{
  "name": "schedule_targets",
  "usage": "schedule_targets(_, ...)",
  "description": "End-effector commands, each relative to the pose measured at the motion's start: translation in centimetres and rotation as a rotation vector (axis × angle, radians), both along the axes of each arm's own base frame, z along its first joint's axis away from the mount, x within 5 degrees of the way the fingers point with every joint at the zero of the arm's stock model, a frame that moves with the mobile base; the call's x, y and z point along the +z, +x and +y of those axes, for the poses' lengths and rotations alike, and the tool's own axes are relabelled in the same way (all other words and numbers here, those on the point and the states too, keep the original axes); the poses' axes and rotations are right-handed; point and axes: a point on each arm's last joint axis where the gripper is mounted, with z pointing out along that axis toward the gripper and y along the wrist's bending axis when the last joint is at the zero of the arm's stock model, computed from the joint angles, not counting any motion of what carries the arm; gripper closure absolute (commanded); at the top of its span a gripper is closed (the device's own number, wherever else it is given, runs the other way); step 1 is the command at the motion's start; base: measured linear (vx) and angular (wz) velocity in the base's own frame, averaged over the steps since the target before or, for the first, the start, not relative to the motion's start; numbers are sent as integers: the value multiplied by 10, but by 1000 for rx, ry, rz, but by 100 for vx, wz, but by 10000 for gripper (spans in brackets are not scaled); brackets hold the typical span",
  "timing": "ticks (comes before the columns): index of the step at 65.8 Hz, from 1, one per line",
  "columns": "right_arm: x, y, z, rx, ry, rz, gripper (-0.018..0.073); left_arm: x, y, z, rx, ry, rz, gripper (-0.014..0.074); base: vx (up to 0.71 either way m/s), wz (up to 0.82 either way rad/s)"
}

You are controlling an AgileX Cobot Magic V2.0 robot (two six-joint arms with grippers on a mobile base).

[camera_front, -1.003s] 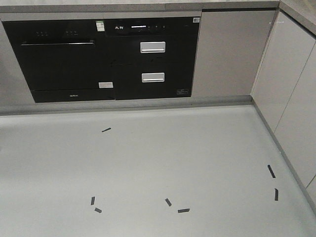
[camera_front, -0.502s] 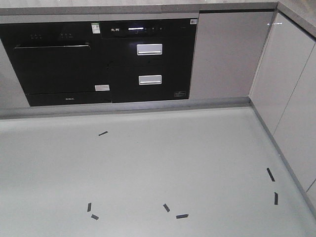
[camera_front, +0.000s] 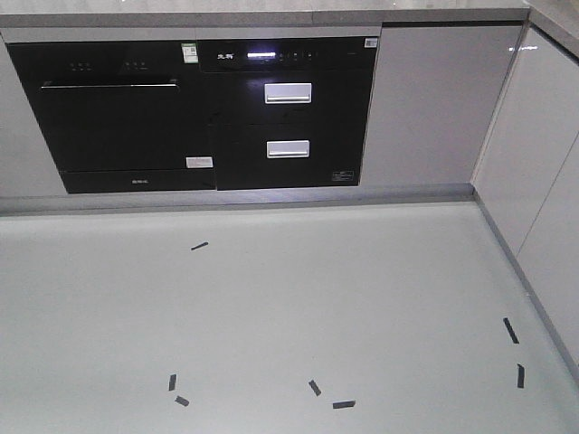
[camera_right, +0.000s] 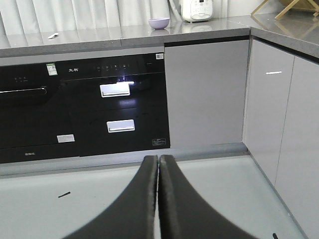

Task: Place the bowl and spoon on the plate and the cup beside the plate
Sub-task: 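Drive the base forward toward the grey countertop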

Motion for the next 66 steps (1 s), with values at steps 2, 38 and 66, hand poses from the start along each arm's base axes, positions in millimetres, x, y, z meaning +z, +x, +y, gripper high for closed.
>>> schedule_targets(2, 2, 0, 0, 1, -15, -67, 564, -3, 0, 0, 0, -10, -57, 602, 3, 6)
schedule_targets(38, 2, 0, 0, 1, -15, -67, 564, -3, 0, 0, 0, -10, -57, 602, 3, 4)
schedule_targets(66, 2, 0, 0, 1, -15, -68, 564, -3, 0, 0, 0, -10, -57, 602, 4, 3)
